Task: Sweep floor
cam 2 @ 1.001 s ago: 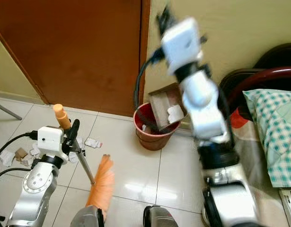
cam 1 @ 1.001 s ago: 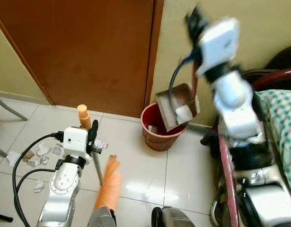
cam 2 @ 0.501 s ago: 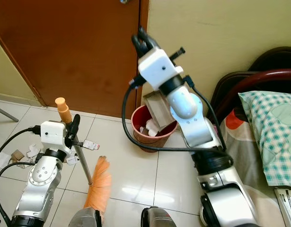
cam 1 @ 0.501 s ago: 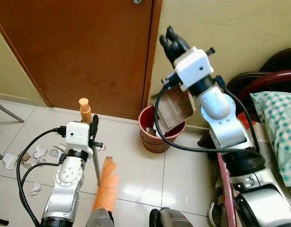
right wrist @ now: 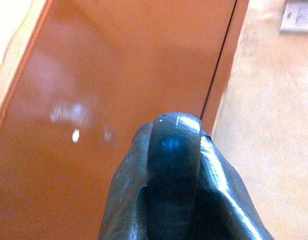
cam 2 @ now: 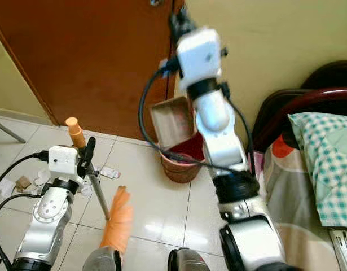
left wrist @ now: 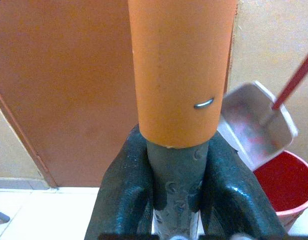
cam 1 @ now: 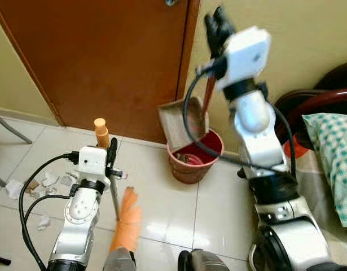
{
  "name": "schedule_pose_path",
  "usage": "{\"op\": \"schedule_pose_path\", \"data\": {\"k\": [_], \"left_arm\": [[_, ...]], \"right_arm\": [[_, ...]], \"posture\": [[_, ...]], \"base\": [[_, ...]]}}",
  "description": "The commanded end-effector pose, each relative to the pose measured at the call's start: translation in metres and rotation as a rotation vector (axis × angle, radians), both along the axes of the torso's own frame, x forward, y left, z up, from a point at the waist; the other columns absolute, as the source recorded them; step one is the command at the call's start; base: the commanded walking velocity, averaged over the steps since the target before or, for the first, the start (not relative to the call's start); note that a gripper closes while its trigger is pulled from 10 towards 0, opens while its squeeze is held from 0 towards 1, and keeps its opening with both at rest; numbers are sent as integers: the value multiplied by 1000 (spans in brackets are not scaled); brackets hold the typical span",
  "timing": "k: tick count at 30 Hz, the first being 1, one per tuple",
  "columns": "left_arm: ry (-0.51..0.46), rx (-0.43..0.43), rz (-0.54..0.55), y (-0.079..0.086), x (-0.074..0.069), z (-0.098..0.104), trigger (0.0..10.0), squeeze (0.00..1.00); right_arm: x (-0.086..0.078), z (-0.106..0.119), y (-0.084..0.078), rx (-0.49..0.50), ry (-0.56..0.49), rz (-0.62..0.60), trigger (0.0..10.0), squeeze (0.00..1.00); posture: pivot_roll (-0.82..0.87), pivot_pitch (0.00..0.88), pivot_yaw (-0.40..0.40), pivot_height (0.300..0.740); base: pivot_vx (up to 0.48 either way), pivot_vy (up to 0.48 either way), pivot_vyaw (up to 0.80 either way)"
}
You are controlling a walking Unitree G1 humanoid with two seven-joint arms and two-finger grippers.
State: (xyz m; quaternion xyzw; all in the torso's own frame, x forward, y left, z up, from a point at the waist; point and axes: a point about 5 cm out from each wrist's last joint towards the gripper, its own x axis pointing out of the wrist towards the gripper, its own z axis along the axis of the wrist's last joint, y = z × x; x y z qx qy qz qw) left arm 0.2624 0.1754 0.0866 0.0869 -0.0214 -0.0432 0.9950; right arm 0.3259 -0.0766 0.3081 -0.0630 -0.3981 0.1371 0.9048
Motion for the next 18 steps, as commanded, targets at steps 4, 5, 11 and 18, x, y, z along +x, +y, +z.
{"op": "schedule_pose_path", "data": {"k": [4,5,11,18], "left_arm": [[-5,69,21,6,-4,1,10000,0],[-5,70,27,8,-5,1,10000,0],[-14,68,38,9,-6,3,10000,0],[1,64,22,7,-11,2,10000,0]], "right_arm": [[-5,19,8,173,15,128,10000,0],[-4,18,10,192,36,142,10000,0],[-1,12,14,283,136,190,10000,0],[-1,-4,15,300,224,200,10000,0]], "posture": [[163,39,-74,740],[170,40,-79,740],[131,57,-80,740],[93,84,-62,740]], "base": [[0,0,0],[0,0,0],[0,0,0],[0,0,0]]}}
